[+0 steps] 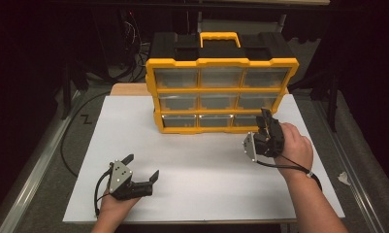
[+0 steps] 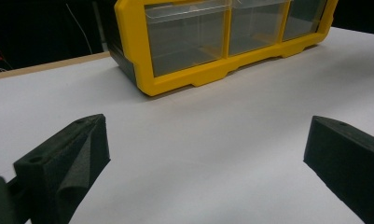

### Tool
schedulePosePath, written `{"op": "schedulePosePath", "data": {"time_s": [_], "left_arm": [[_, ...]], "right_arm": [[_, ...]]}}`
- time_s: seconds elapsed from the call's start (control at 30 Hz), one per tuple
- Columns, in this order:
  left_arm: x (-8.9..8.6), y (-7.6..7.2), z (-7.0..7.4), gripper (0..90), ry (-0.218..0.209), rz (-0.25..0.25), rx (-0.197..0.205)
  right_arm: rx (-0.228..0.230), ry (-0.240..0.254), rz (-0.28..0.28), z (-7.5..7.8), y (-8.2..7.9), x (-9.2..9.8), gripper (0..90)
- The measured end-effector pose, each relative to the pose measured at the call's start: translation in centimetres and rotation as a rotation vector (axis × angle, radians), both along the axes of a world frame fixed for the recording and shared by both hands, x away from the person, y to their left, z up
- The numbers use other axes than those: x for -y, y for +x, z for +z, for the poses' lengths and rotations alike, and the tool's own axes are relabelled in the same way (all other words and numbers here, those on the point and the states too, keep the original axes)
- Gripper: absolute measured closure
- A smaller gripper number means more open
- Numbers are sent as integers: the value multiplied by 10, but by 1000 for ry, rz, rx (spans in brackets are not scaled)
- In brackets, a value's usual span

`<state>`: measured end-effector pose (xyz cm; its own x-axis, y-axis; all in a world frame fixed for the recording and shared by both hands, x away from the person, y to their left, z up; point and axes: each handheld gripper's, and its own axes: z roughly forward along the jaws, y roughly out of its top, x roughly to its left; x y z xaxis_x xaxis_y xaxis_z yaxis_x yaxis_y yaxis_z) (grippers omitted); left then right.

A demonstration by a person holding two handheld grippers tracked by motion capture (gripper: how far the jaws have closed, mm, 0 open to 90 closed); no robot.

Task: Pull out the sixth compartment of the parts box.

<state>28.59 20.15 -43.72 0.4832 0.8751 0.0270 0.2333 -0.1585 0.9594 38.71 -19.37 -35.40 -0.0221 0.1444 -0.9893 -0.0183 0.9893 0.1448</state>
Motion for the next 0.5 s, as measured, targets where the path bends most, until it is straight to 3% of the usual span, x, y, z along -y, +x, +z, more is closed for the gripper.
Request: {"op": "schedulePosePath", "data": {"time_s": [0.13, 0.17, 0.23, 0.33, 0.37, 0.4, 0.5], "left_arm": [[0, 0, 0, 9, -1, -1, 1], [0, 0, 0, 9, -3, 0, 1], [0, 0, 0, 9, -4, -1, 4], [0, -1, 1, 9, -7, -4, 7], [0, -1, 1, 9, -7, -4, 7], [0, -1, 1, 9, -8, -4, 7], [-1, 0, 1, 9, -9, -3, 7]], "right_arm": [[9, -1, 4, 8, 7, -3, 659], [15, -26, 6, 12, 11, -4, 666], [7, 0, 2, 13, 15, -4, 686], [20, -55, 11, 19, 21, -4, 707], [6, -25, 0, 17, 22, -4, 708], [12, -52, 5, 19, 24, -4, 709], [1, -45, -10, 19, 29, -4, 714]]}}
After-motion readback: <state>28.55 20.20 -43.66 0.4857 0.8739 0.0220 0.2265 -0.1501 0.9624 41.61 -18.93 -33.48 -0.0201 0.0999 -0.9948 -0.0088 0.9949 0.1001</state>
